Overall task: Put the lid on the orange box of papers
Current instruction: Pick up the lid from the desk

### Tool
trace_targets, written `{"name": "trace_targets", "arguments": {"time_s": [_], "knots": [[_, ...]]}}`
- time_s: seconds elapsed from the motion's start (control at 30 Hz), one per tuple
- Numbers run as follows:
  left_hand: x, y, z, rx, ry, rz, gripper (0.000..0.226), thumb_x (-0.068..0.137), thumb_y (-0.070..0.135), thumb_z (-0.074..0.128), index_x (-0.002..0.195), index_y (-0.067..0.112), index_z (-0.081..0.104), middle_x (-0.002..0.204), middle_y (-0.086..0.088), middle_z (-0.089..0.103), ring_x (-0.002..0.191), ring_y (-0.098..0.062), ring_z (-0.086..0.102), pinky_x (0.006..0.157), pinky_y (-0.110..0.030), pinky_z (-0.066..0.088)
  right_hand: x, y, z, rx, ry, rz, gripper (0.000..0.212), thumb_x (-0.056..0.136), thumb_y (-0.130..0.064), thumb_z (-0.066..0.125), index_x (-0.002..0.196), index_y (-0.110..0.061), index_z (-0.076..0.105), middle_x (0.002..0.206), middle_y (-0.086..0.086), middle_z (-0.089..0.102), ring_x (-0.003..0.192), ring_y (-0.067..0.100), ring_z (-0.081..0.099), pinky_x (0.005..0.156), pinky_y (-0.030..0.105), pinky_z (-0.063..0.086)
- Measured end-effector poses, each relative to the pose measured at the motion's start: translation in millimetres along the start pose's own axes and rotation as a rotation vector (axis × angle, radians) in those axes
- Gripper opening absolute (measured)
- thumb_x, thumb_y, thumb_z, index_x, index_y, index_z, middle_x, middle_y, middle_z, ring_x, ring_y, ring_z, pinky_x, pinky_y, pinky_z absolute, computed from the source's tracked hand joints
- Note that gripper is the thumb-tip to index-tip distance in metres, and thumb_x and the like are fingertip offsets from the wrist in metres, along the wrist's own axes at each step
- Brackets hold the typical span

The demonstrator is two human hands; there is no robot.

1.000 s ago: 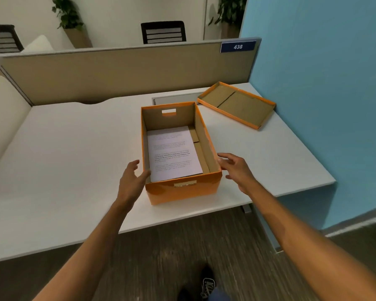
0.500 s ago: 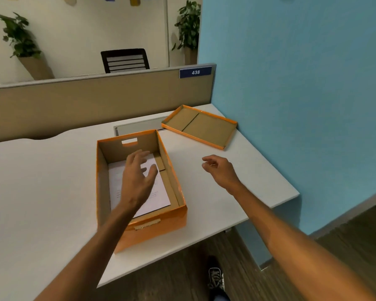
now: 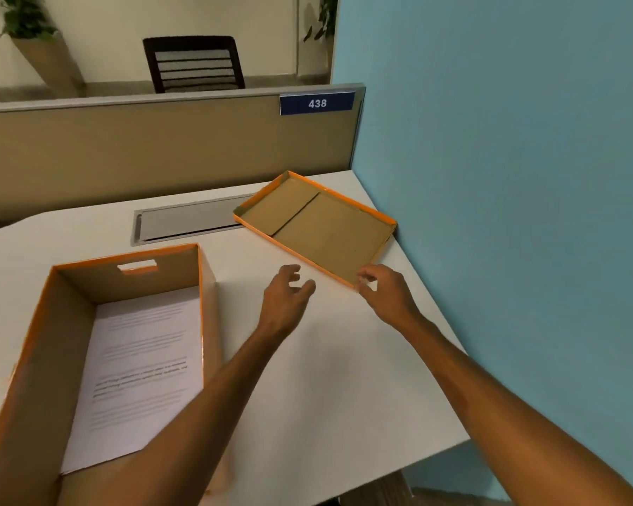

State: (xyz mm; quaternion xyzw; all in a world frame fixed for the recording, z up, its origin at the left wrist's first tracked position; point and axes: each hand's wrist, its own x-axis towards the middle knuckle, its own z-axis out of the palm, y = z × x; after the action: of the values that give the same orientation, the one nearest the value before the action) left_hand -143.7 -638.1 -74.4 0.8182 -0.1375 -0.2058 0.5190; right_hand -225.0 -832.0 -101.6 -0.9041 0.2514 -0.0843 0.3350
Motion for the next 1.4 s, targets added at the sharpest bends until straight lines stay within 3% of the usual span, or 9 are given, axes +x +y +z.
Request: {"name": "trace_targets", "arguments": {"time_s": [0.17, 0.33, 0.53, 0.63, 0.77, 0.97, 1.17, 1.3, 1.4], "knots": [[59, -15, 54, -0.197, -0.077, -0.308, 0.063, 0.088, 0.035, 0.067, 0.141, 0.013, 0.042, 0.135, -0.015, 0.057, 0.108, -0.030, 0.063, 0.095, -0.046, 0.055, 49, 38, 7, -0.177, -0.072, -0.079, 0.030, 0.087, -0.020, 0.070, 0.115, -0.014, 0.067, 0.120, 0.008, 0.066, 0.112, 0.027, 0.058, 0.096, 0.040, 0.046], [102, -26, 91, -0.439, 0.023, -0.575, 0.059, 0.089, 0.024, 0.069, 0.139, 0.007, 0.043, 0.121, -0.019, 0.060, 0.102, -0.031, 0.064, 0.093, -0.045, 0.056, 78, 51, 23, -0.297, -0.146, -0.194, 0.036, 0.085, -0.027, 0.073, 0.116, -0.008, 0.068, 0.119, 0.009, 0.066, 0.112, 0.029, 0.057, 0.096, 0.039, 0.041], [128, -26, 110, -0.628, 0.114, -0.663, 0.036, 0.090, 0.017, 0.065, 0.119, -0.004, 0.060, 0.100, -0.016, 0.069, 0.095, -0.030, 0.070, 0.084, -0.039, 0.059, 92, 69, 50, -0.404, -0.105, -0.323, 0.028, 0.078, -0.033, 0.078, 0.093, -0.011, 0.070, 0.102, 0.007, 0.069, 0.103, 0.026, 0.061, 0.104, 0.044, 0.040], [135, -20, 111, -0.757, 0.121, -0.727, 0.024, 0.089, 0.013, 0.063, 0.106, -0.004, 0.066, 0.091, -0.017, 0.072, 0.085, -0.030, 0.071, 0.076, -0.037, 0.060, 95, 71, 57, -0.418, -0.106, -0.345, 0.025, 0.077, -0.031, 0.079, 0.093, -0.014, 0.070, 0.101, 0.005, 0.069, 0.101, 0.023, 0.063, 0.105, 0.048, 0.039], [141, -16, 109, -0.847, 0.131, -0.797, 0.016, 0.087, 0.015, 0.065, 0.095, 0.001, 0.064, 0.088, -0.017, 0.067, 0.083, -0.031, 0.066, 0.093, -0.045, 0.057, 95, 66, 57, -0.455, -0.097, -0.391, 0.027, 0.072, -0.026, 0.083, 0.094, -0.018, 0.070, 0.097, 0.002, 0.071, 0.095, 0.020, 0.066, 0.096, 0.048, 0.041], [147, 7, 100, -0.858, 0.141, -0.692, 0.009, 0.086, 0.009, 0.064, 0.095, 0.009, 0.062, 0.102, -0.014, 0.067, 0.099, -0.028, 0.066, 0.090, -0.040, 0.055, 105, 47, 43, -0.417, 0.031, -0.445, 0.034, 0.073, -0.030, 0.083, 0.102, -0.017, 0.069, 0.100, 0.003, 0.074, 0.092, 0.019, 0.070, 0.089, 0.046, 0.046], [155, 43, 81, -0.897, 0.071, -0.452, 0.043, 0.086, 0.010, 0.067, 0.127, 0.005, 0.054, 0.119, -0.015, 0.069, 0.106, -0.032, 0.070, 0.089, -0.042, 0.059, 117, 16, 10, -0.222, 0.212, -0.552, 0.031, 0.081, -0.018, 0.077, 0.109, -0.008, 0.067, 0.101, 0.011, 0.075, 0.089, 0.028, 0.072, 0.083, 0.038, 0.055], [151, 80, 70, -0.818, -0.007, -0.293, 0.044, 0.090, 0.023, 0.065, 0.130, 0.007, 0.054, 0.122, -0.014, 0.068, 0.111, -0.032, 0.068, 0.097, -0.048, 0.054, 121, -10, -25, 0.007, 0.255, -0.411, 0.031, 0.088, -0.022, 0.071, 0.115, -0.010, 0.063, 0.102, 0.009, 0.072, 0.085, 0.020, 0.067, 0.079, 0.024, 0.047], [142, 99, 58, -0.766, -0.089, -0.196, 0.046, 0.093, 0.033, 0.061, 0.132, 0.011, 0.053, 0.126, -0.011, 0.067, 0.115, -0.029, 0.065, 0.099, -0.047, 0.053, 120, -29, -51, 0.158, 0.319, -0.299, 0.024, 0.089, -0.026, 0.070, 0.106, -0.010, 0.063, 0.089, -0.001, 0.066, 0.074, 0.011, 0.059, 0.069, 0.015, 0.047]]}}
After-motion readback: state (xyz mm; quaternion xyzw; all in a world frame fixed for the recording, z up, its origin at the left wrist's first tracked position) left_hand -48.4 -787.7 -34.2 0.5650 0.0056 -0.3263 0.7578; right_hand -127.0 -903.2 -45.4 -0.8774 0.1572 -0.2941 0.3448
